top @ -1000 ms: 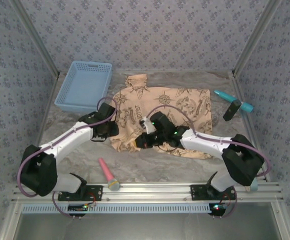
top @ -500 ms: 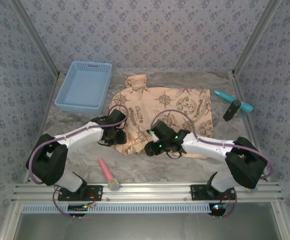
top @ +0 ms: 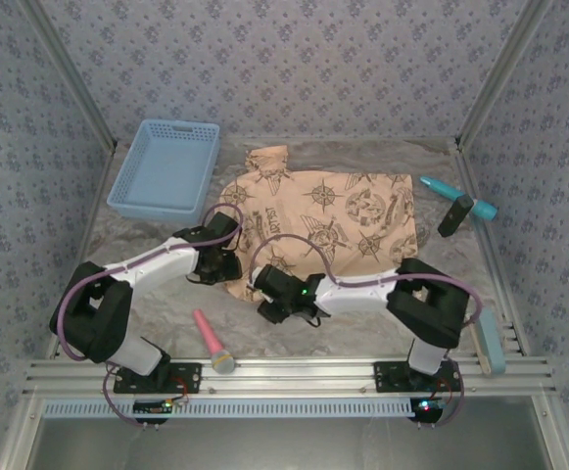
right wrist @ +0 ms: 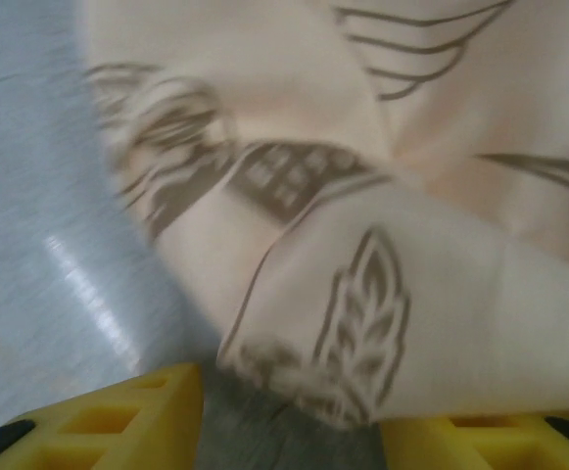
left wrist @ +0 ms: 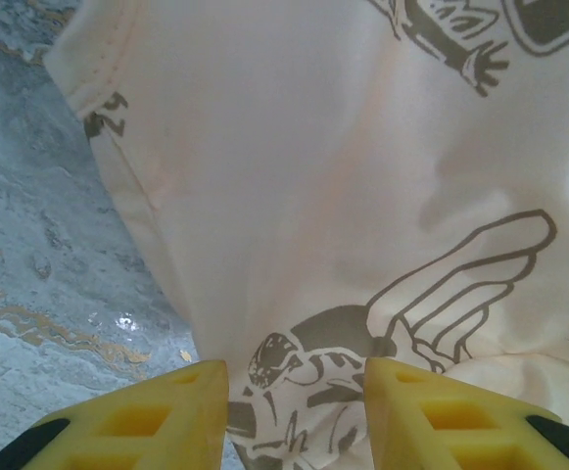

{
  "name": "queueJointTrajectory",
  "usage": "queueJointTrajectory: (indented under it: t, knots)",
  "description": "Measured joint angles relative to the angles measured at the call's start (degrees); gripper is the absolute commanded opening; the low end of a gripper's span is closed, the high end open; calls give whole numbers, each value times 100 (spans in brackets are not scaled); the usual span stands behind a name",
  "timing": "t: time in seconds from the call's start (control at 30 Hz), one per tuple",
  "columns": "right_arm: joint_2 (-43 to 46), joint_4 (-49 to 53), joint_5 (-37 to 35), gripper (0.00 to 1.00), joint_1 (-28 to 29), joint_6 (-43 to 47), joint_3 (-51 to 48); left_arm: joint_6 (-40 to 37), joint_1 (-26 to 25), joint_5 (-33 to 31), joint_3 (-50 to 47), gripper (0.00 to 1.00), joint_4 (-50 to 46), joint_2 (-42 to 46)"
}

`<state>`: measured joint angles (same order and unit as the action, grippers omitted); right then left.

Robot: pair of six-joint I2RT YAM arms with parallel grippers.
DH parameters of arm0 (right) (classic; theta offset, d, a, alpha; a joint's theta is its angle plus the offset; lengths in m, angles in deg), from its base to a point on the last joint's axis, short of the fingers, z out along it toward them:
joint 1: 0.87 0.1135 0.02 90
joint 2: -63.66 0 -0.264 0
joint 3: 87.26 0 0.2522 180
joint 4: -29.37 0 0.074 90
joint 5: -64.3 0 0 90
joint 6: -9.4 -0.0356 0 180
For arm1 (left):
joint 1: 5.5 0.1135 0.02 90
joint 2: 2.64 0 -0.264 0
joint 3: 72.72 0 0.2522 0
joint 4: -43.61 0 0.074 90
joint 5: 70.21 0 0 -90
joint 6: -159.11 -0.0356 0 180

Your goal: Fold the inside-out t-shirt

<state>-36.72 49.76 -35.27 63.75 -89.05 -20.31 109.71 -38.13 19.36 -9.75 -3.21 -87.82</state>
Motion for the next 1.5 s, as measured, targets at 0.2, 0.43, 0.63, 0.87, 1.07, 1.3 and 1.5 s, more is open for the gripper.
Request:
queueJointTrajectory:
  t: [0.2,0.43,0.63,0.87,1.07,1.3,1.5]
  knots:
    - [-170,2,-708,29,-173,-710,284,-2,33,22,-33,41,26,59]
    - [-254,13,-730,0,-345,-988,463,-4,68,68,-129,41,79,94]
    - [149,361,997,0,-625,-813,527,-68,234,81,-129,41,63,107]
    - [1095,608,3926,34,-846,-481,621,-223,608,-31,-127,40,-46,417]
    - [1016,933,3565,39,-1064,-280,385,-310,625,-22,-133,45,-210,603]
    - [1541,1279,2564,48,-820,208,-341,-304,192,63,-407,45,-590,988]
    - [1600,710,2111,50,223,1246,-450,-190,-103,162,-492,44,-680,986]
